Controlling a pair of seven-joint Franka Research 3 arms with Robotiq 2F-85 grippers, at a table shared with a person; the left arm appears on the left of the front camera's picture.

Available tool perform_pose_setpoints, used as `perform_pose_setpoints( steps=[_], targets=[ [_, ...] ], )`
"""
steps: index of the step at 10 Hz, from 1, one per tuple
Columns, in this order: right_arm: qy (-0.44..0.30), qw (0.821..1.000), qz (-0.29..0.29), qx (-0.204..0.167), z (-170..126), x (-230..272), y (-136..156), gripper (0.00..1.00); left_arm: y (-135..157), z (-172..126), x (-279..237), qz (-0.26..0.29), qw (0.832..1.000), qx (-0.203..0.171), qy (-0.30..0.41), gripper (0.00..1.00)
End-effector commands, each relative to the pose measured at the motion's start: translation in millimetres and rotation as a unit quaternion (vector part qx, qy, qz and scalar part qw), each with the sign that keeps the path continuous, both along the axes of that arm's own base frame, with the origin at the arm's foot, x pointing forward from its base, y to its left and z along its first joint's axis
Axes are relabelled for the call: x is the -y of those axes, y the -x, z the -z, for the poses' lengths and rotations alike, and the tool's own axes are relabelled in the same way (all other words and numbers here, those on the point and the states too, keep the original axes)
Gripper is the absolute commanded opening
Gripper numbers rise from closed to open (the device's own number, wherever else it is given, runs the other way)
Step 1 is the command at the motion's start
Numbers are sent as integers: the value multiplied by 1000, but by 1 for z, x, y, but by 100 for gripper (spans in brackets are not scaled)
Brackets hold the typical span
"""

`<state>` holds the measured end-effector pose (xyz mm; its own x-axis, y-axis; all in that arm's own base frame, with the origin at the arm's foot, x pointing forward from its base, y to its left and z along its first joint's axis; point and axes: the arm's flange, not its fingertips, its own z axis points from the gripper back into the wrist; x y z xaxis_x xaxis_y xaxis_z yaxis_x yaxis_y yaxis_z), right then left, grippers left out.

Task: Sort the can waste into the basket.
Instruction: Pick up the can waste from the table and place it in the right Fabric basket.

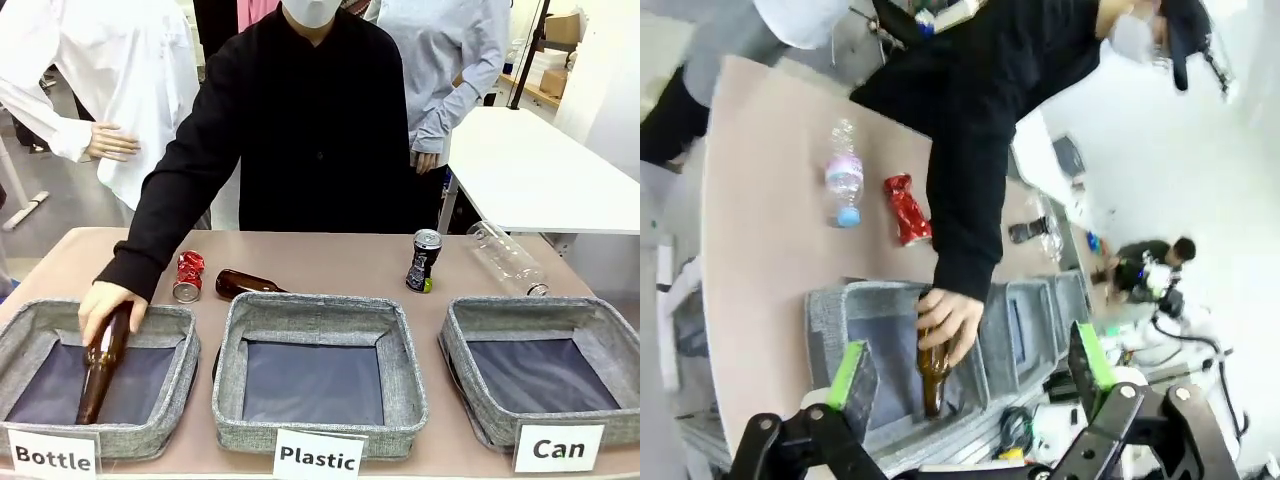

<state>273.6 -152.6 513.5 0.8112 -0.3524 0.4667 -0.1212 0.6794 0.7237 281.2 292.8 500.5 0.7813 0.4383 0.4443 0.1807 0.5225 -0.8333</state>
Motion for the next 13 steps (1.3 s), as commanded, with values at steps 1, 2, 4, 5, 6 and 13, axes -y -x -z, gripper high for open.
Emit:
perform_pose_setpoints(
  steps=[1,2,4,5,6,13],
  targets=[
    [-6,1000,-7,17,-1,2,-1,100,-4,25,2,-15,999,18,46,100],
    [-6,1000,-7,17,-1,2,-1,100,2,34,-2,-22,998,20,62,100],
    [-6,1000,-7,17,-1,2,-1,100,2,31,1,-23,998,20,55,100],
    [-6,1000,-7,17,-1,2,-1,100,-1,29,4,-15,998,20,50,100],
    [-6,1000,-7,17,-1,2,-1,100,-7,22,9,-9,999,17,38,100],
    [-6,1000,-7,17,-1,2,-1,100,-135,-49,201,145,964,-41,-219,100]
  ],
)
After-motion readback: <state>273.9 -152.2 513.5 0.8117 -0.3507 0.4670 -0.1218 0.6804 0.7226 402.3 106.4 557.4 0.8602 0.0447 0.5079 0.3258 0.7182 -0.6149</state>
